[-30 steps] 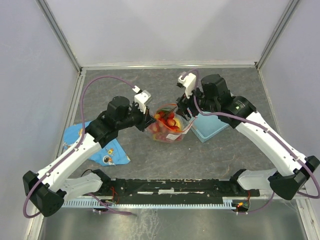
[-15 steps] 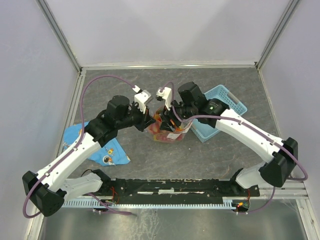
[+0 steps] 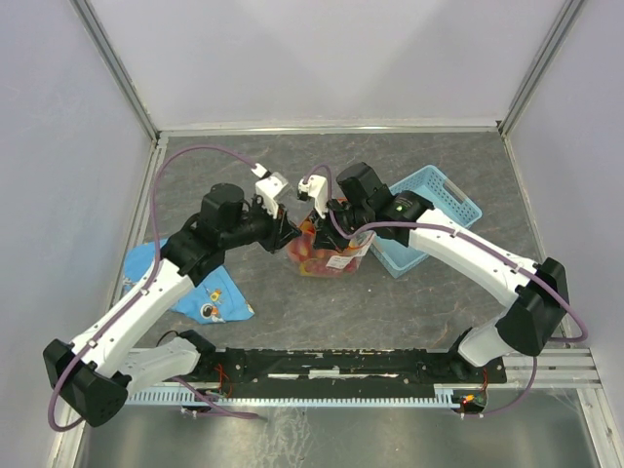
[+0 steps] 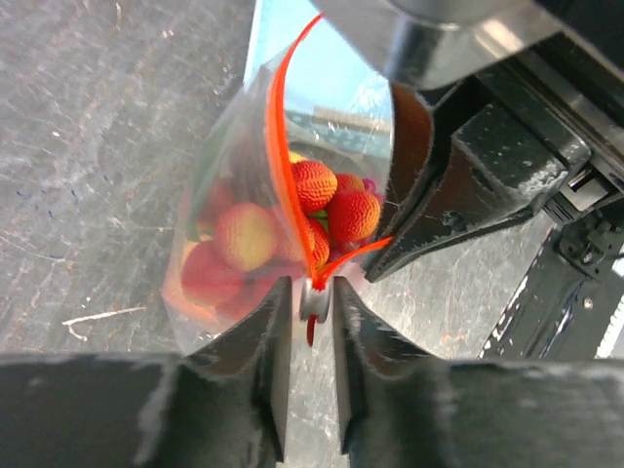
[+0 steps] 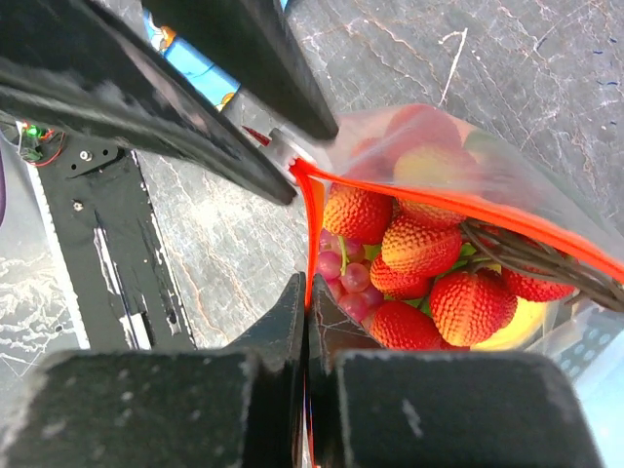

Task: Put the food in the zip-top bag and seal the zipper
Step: Zip the zipper food storage bag at the center of the board.

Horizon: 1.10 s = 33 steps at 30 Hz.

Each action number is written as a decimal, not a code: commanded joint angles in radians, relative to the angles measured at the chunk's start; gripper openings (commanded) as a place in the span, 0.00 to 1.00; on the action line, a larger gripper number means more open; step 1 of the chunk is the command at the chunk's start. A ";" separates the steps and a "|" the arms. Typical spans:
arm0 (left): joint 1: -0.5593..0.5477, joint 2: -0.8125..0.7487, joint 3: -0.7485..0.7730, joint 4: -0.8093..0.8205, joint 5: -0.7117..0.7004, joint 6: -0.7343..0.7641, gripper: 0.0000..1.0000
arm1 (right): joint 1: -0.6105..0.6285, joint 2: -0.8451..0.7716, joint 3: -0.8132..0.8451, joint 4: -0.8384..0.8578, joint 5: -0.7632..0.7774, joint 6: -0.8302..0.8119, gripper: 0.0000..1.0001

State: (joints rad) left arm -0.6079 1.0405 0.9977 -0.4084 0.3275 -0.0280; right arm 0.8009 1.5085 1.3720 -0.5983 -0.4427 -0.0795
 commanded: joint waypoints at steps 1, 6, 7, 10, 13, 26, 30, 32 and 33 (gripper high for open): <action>0.083 -0.080 -0.033 0.144 0.128 0.004 0.36 | 0.003 -0.018 0.059 0.018 0.027 0.001 0.02; 0.145 -0.107 -0.086 0.202 0.229 -0.021 0.52 | 0.001 -0.015 0.071 0.031 0.046 0.025 0.02; 0.149 -0.108 -0.089 0.201 0.231 -0.018 0.54 | 0.000 -0.015 0.070 0.036 0.051 0.031 0.02; 0.152 -0.115 -0.101 0.200 0.236 -0.003 0.59 | -0.007 -0.013 0.073 0.056 0.061 0.061 0.02; 0.151 -0.143 -0.130 0.210 0.235 0.026 0.64 | -0.018 -0.009 0.077 0.077 0.064 0.091 0.02; 0.151 -0.173 -0.294 0.418 0.146 0.103 0.65 | -0.025 -0.022 0.057 0.106 0.012 0.095 0.02; 0.152 -0.150 -0.309 0.496 0.115 0.121 0.65 | -0.026 -0.028 0.047 0.112 -0.001 0.091 0.02; 0.151 -0.131 -0.317 0.546 0.122 0.111 0.65 | -0.027 -0.032 0.040 0.118 -0.007 0.087 0.02; 0.151 -0.122 -0.321 0.563 0.137 0.112 0.65 | -0.026 -0.035 0.036 0.119 -0.010 0.084 0.02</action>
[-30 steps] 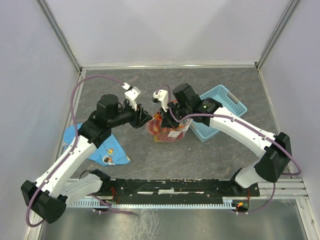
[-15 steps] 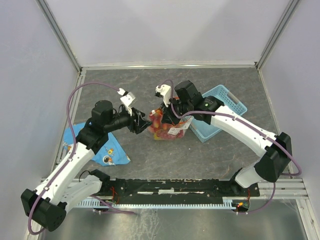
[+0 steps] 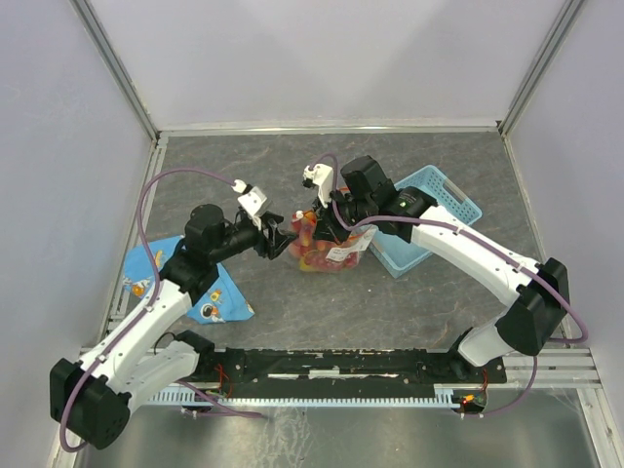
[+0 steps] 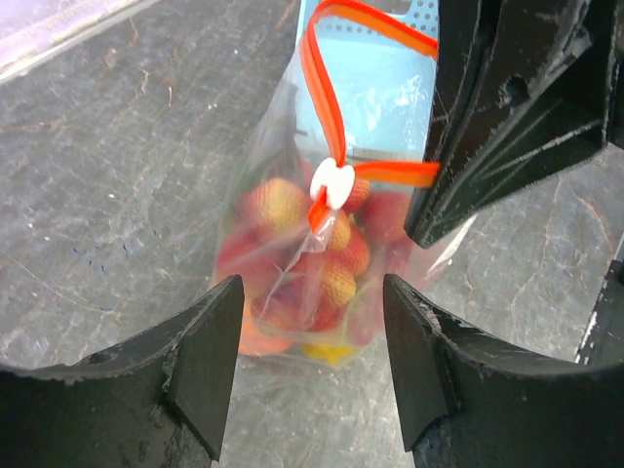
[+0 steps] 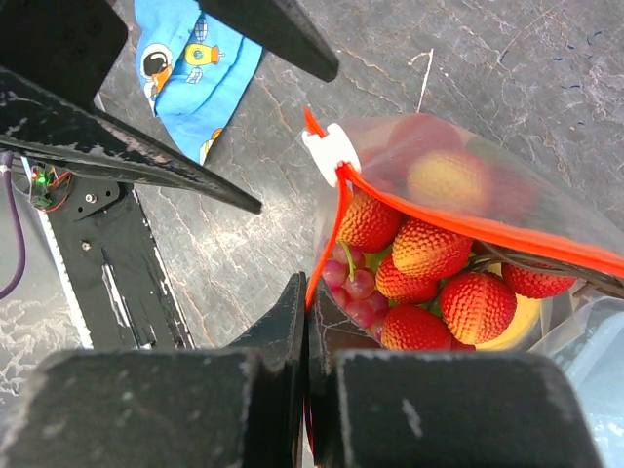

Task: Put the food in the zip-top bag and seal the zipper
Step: Zip the zipper food storage bag at the center of the board.

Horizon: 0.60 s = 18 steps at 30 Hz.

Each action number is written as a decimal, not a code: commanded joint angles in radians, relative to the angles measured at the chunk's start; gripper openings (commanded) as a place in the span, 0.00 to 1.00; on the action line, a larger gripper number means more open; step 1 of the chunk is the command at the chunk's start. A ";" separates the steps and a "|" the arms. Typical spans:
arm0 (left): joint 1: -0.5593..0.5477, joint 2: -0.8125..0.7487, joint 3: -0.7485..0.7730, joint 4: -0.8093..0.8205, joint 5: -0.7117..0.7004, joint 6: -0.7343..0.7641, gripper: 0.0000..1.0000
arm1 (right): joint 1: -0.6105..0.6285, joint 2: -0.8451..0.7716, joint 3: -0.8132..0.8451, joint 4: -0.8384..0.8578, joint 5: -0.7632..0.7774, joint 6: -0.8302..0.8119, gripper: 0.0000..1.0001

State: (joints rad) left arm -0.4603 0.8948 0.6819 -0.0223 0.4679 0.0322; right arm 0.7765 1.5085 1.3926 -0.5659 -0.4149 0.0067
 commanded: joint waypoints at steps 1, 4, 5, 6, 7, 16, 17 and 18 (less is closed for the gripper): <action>0.004 0.037 -0.008 0.193 0.015 0.053 0.64 | -0.002 -0.036 0.014 0.089 -0.042 -0.005 0.02; 0.004 0.083 0.000 0.227 0.073 0.058 0.62 | -0.001 -0.039 0.006 0.090 -0.053 -0.015 0.02; 0.003 0.099 0.006 0.230 0.088 0.060 0.60 | -0.002 -0.040 0.004 0.092 -0.054 -0.018 0.02; 0.007 0.116 0.014 0.230 0.103 0.065 0.59 | -0.001 -0.040 0.002 0.091 -0.054 -0.022 0.02; 0.014 0.130 0.019 0.231 0.119 0.066 0.57 | -0.002 -0.042 0.001 0.089 -0.055 -0.027 0.02; 0.105 0.233 0.035 0.320 0.408 0.002 0.54 | -0.001 -0.046 -0.019 0.087 -0.067 -0.055 0.02; 0.108 0.243 0.038 0.319 0.431 0.000 0.54 | -0.002 -0.046 -0.018 0.089 -0.067 -0.056 0.02; 0.108 0.250 0.041 0.319 0.442 -0.001 0.53 | -0.002 -0.045 -0.020 0.089 -0.067 -0.059 0.02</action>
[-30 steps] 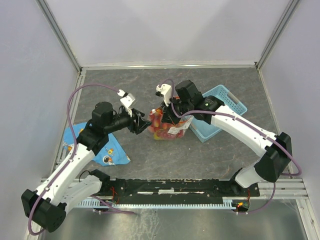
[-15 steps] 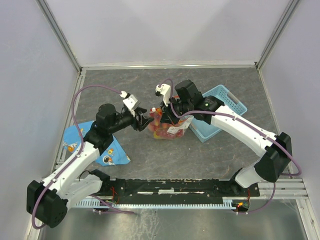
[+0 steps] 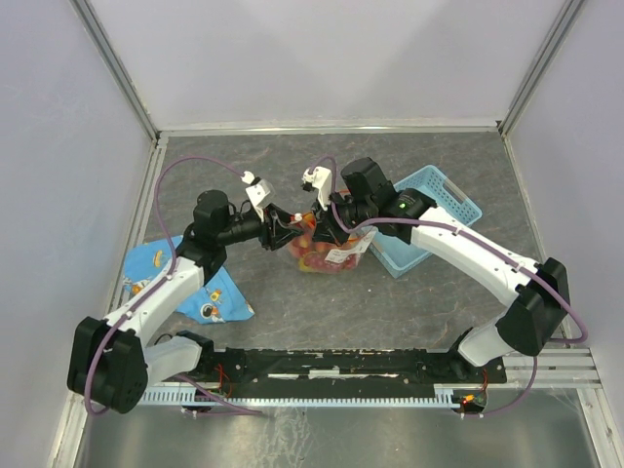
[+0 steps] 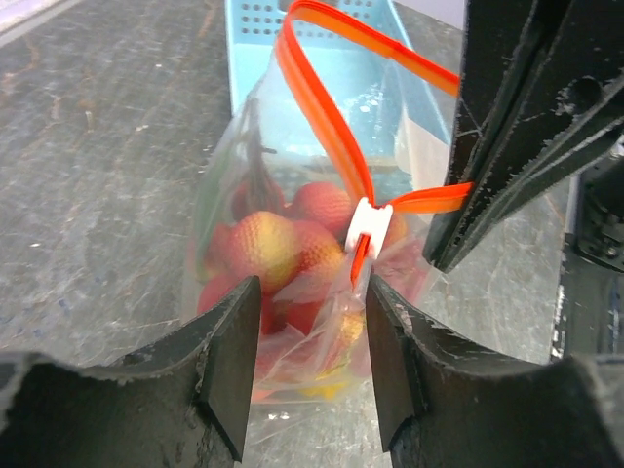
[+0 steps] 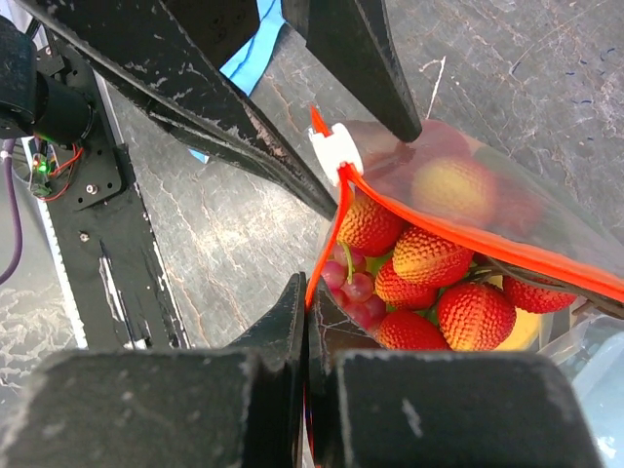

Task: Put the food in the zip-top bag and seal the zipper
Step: Zip the zipper food storage bag at the center of the board.

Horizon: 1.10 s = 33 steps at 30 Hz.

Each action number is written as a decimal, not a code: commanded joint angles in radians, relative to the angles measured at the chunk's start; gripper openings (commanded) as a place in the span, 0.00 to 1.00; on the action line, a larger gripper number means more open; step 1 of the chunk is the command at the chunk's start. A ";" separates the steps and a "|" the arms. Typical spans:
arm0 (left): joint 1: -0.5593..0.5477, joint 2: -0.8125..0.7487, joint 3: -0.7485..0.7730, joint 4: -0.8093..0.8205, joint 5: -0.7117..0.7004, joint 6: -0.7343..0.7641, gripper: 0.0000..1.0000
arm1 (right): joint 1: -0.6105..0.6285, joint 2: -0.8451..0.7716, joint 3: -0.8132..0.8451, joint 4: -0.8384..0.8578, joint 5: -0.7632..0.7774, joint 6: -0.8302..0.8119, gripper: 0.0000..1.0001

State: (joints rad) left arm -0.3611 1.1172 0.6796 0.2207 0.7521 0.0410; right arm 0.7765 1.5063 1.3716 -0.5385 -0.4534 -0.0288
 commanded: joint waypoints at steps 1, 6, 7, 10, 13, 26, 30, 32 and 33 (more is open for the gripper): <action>0.008 0.035 0.045 0.076 0.165 -0.011 0.52 | -0.002 -0.042 0.000 0.063 -0.027 -0.024 0.02; 0.009 0.067 0.064 0.077 0.181 -0.018 0.47 | -0.002 -0.033 0.001 0.063 -0.026 -0.027 0.02; 0.009 0.075 0.068 0.077 0.186 -0.020 0.43 | -0.002 -0.032 0.001 0.063 -0.026 -0.027 0.01; 0.010 0.093 0.078 0.076 0.201 -0.032 0.28 | -0.002 -0.030 0.001 0.061 -0.021 -0.029 0.02; 0.011 0.080 0.081 0.059 0.197 -0.017 0.12 | -0.003 -0.032 0.001 0.053 -0.011 -0.041 0.02; 0.010 -0.030 0.074 -0.028 0.136 0.075 0.03 | -0.003 -0.115 0.003 0.067 0.032 -0.163 0.36; 0.010 -0.035 0.072 -0.027 0.137 0.070 0.03 | -0.003 -0.154 -0.008 0.123 0.000 -0.211 0.48; 0.010 -0.036 0.073 -0.028 0.139 0.068 0.03 | -0.003 -0.163 -0.011 0.148 -0.033 -0.256 0.51; 0.011 -0.038 0.074 -0.027 0.140 0.068 0.03 | -0.003 -0.165 -0.011 0.164 -0.043 -0.275 0.52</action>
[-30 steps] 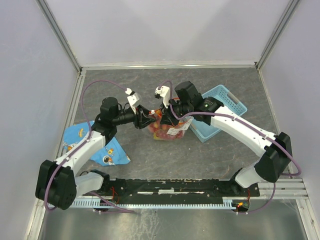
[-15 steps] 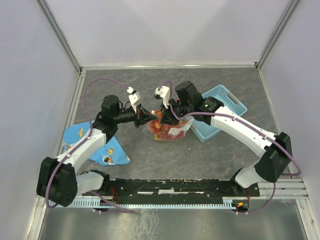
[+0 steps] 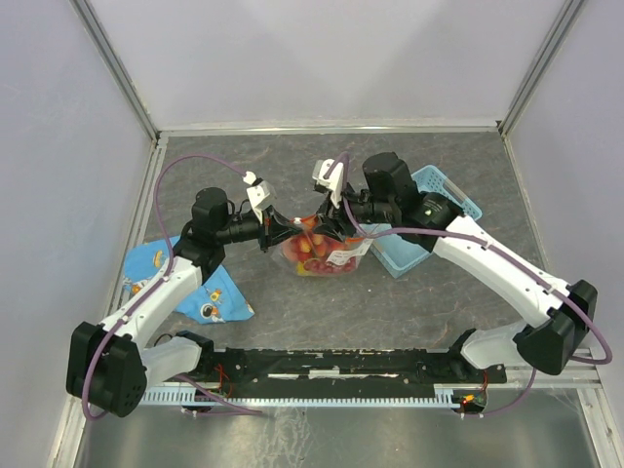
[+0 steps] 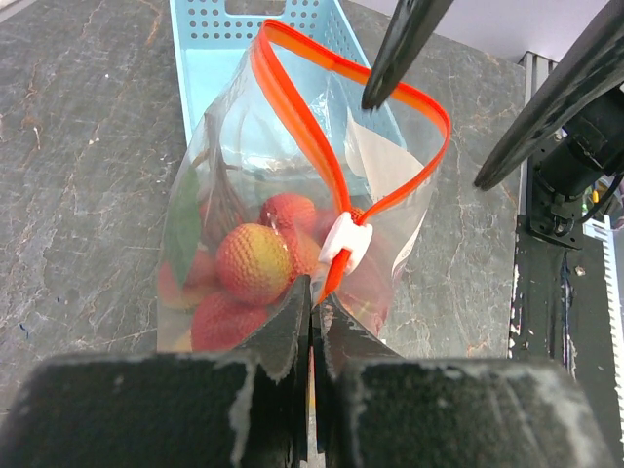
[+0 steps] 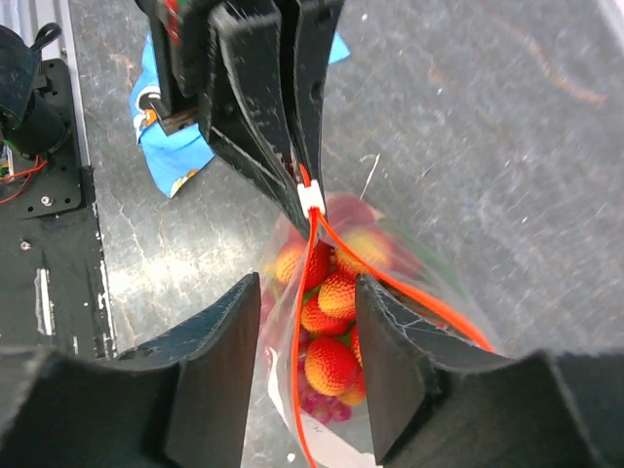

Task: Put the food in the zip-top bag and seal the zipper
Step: Zip the zipper food storage bag at the center of the board.

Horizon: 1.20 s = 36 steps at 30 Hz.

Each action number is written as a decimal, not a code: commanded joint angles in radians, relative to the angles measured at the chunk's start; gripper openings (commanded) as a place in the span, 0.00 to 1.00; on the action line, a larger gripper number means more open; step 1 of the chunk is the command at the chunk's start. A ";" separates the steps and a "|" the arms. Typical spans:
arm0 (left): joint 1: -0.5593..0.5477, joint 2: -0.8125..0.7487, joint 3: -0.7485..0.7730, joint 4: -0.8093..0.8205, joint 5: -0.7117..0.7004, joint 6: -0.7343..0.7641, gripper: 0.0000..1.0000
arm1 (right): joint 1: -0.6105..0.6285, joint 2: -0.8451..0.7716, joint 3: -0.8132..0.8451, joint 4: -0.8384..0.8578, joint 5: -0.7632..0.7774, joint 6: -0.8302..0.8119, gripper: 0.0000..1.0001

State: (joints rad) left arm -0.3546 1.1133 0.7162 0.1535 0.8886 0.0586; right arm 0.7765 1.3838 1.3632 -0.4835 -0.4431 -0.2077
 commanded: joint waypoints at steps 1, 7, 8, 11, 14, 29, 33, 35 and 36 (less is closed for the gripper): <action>0.003 -0.036 0.038 0.039 0.003 0.050 0.03 | -0.003 -0.041 -0.003 0.125 -0.058 -0.106 0.52; 0.003 -0.034 0.043 0.040 0.003 0.041 0.03 | -0.003 0.009 0.021 0.190 -0.144 -0.140 0.55; 0.004 -0.033 0.043 0.040 0.002 0.038 0.03 | -0.003 0.022 0.032 0.188 -0.159 -0.140 0.55; 0.004 -0.035 0.045 0.039 0.001 0.037 0.03 | -0.003 0.062 0.059 0.186 -0.176 -0.140 0.55; 0.003 -0.038 0.043 0.040 0.000 0.037 0.03 | -0.002 0.102 0.090 0.158 -0.198 -0.158 0.54; 0.004 -0.042 0.043 0.041 -0.015 0.030 0.03 | -0.004 0.168 0.143 0.039 -0.161 -0.234 0.14; 0.003 -0.041 0.043 0.038 -0.032 0.026 0.03 | -0.009 0.150 0.133 -0.004 -0.134 -0.261 0.06; 0.003 -0.042 0.043 0.037 -0.033 0.025 0.03 | -0.014 0.136 0.116 -0.006 -0.118 -0.266 0.06; 0.003 -0.042 0.042 0.037 -0.033 0.024 0.03 | -0.016 0.130 0.110 -0.007 -0.111 -0.268 0.06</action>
State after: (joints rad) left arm -0.3550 1.1027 0.7162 0.1410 0.8642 0.0582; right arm 0.7753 1.5551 1.4605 -0.4534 -0.5941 -0.4416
